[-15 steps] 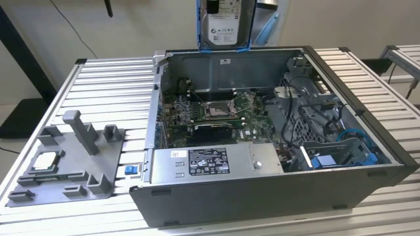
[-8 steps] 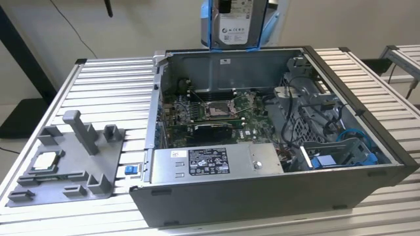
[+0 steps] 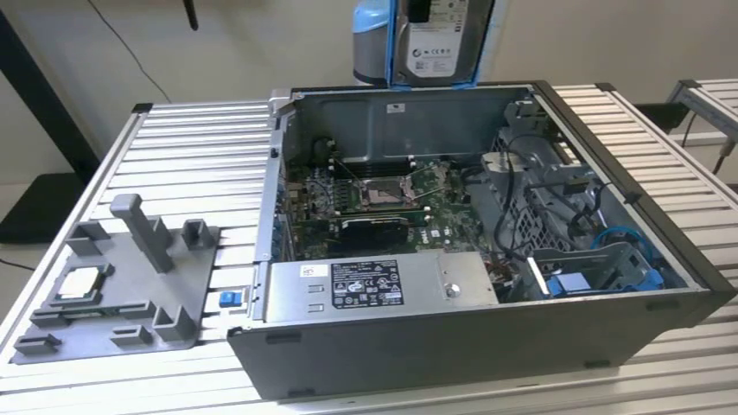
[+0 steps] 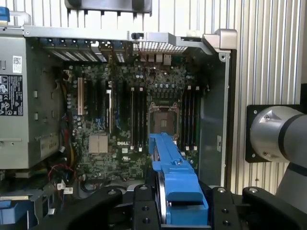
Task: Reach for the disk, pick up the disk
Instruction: 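Pick up the disk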
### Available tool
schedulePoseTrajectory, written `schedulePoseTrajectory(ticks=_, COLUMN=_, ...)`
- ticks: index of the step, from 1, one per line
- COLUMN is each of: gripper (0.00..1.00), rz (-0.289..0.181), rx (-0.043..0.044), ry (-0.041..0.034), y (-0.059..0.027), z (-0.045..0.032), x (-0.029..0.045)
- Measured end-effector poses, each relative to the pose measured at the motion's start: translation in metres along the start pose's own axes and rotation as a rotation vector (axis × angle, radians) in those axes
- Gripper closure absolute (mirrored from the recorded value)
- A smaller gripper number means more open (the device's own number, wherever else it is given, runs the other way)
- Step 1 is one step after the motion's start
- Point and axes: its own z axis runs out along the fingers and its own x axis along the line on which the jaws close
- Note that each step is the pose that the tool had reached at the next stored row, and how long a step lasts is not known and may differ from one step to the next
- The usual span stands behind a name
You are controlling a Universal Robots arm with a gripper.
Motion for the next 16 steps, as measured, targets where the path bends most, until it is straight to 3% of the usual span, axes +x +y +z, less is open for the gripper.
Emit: schedulePoseTrajectory(ticks=16, gripper=1.00, rz=0.000, rx=-0.0001, ry=0.0000, y=-0.0560, z=0.0000, x=-0.0009)
